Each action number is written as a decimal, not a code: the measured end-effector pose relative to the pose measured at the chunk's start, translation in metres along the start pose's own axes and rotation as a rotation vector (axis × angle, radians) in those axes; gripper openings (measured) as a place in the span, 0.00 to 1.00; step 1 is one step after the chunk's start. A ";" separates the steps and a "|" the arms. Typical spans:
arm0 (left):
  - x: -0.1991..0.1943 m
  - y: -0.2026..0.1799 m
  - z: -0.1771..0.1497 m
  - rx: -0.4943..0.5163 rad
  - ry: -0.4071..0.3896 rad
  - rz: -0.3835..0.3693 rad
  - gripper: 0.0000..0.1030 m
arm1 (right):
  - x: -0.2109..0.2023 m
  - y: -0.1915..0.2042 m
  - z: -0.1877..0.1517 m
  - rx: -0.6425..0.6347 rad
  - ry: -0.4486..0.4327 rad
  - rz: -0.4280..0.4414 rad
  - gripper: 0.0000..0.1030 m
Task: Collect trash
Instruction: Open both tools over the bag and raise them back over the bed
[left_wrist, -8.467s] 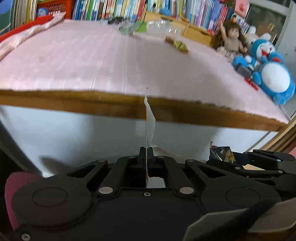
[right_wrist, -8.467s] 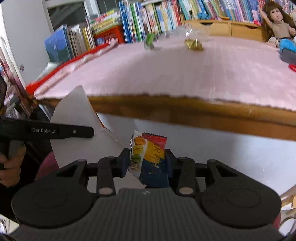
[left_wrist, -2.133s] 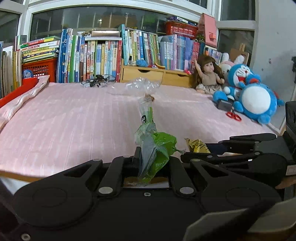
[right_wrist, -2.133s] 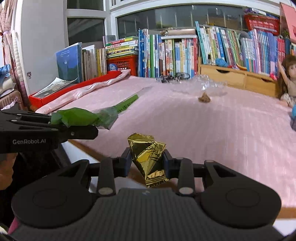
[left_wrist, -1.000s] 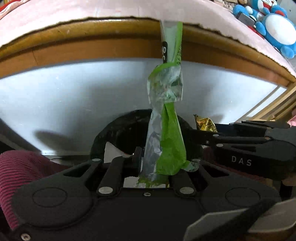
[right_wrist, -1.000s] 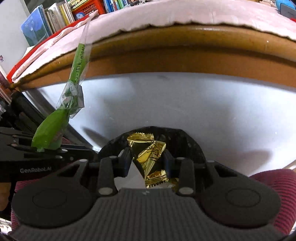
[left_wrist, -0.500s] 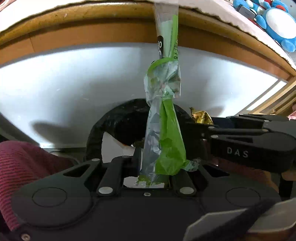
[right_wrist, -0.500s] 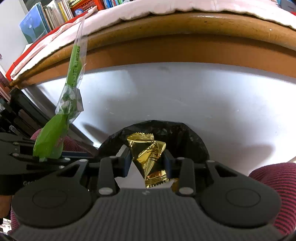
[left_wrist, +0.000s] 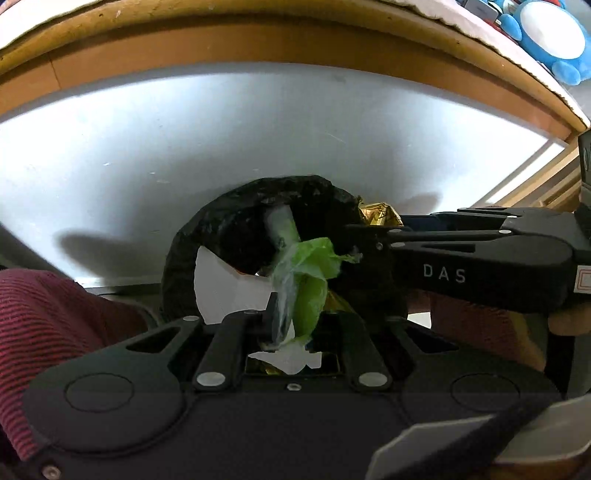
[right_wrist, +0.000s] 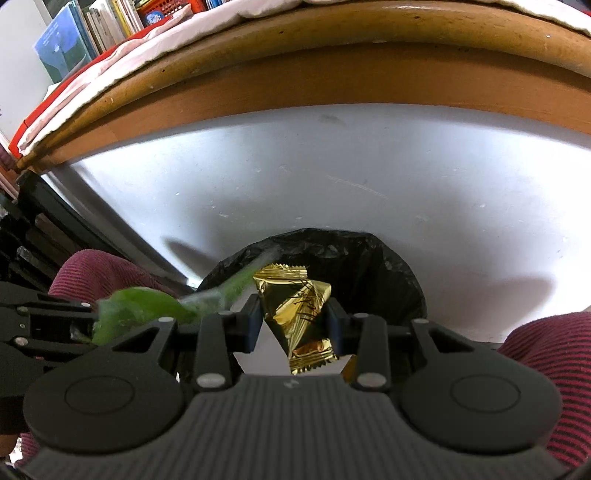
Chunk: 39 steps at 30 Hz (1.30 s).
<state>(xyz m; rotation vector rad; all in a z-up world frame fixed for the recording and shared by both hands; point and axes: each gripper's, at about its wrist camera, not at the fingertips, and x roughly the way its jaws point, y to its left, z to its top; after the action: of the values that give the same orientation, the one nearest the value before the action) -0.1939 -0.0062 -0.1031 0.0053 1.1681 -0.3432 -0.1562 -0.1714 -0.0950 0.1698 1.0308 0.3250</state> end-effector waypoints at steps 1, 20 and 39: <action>0.000 0.000 0.000 -0.001 -0.003 0.001 0.10 | 0.000 0.000 0.000 0.002 -0.002 0.000 0.44; -0.005 -0.002 0.006 0.005 -0.034 0.018 0.42 | -0.006 -0.002 0.003 0.026 -0.020 0.001 0.69; -0.013 -0.002 0.012 0.006 -0.070 0.035 0.49 | -0.017 0.002 0.011 0.004 -0.046 -0.007 0.74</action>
<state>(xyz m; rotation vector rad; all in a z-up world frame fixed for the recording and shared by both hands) -0.1878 -0.0066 -0.0865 0.0195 1.0965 -0.3136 -0.1551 -0.1753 -0.0745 0.1770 0.9869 0.3116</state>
